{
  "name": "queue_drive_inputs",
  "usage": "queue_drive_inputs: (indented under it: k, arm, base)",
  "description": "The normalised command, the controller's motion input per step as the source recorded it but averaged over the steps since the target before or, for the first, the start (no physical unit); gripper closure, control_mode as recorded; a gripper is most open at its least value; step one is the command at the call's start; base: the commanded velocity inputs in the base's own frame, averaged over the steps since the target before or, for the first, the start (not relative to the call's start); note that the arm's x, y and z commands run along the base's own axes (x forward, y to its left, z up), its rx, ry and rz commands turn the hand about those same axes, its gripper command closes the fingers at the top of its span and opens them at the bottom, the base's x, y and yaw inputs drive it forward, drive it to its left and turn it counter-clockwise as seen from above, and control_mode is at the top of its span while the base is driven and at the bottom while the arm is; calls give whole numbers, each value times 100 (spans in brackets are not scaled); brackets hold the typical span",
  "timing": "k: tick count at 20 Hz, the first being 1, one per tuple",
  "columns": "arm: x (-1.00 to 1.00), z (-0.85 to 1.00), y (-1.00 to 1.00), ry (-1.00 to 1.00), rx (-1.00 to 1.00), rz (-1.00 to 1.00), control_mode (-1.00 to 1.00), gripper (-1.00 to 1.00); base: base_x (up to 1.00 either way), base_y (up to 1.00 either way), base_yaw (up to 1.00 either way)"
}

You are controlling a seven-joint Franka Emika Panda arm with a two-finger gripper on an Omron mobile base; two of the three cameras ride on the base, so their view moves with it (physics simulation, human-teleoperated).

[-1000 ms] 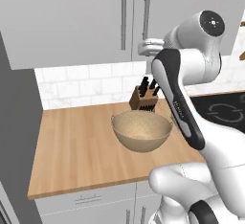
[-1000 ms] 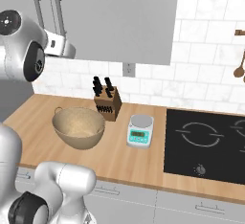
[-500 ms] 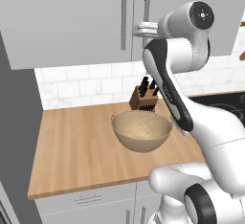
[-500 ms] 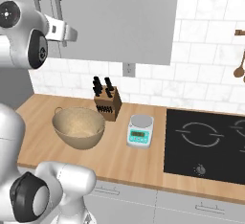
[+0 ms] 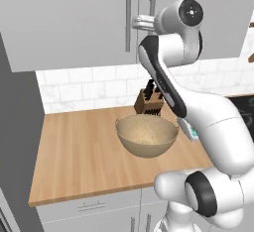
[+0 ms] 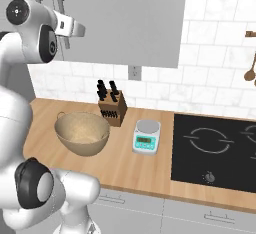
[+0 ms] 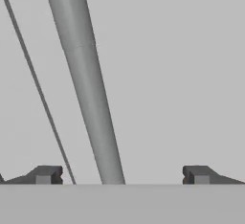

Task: Open the cabinet, pick up the bread from the cabinet and place it in the basket. Then move the basket to the dining counter.

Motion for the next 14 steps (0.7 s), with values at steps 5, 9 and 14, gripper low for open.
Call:
queue_drive_inputs:
  k: [5,9,14]
  arm:
    - [65,-1,0,2,1,0,-100,-100]
    - [67,-25,3,-12,0,0,-100,-100]
    - [74,-29,0,-18,0,0,-100,100]
  base:
    - [0,0,0]
    - [0,0,0]
    - [0,0,0]
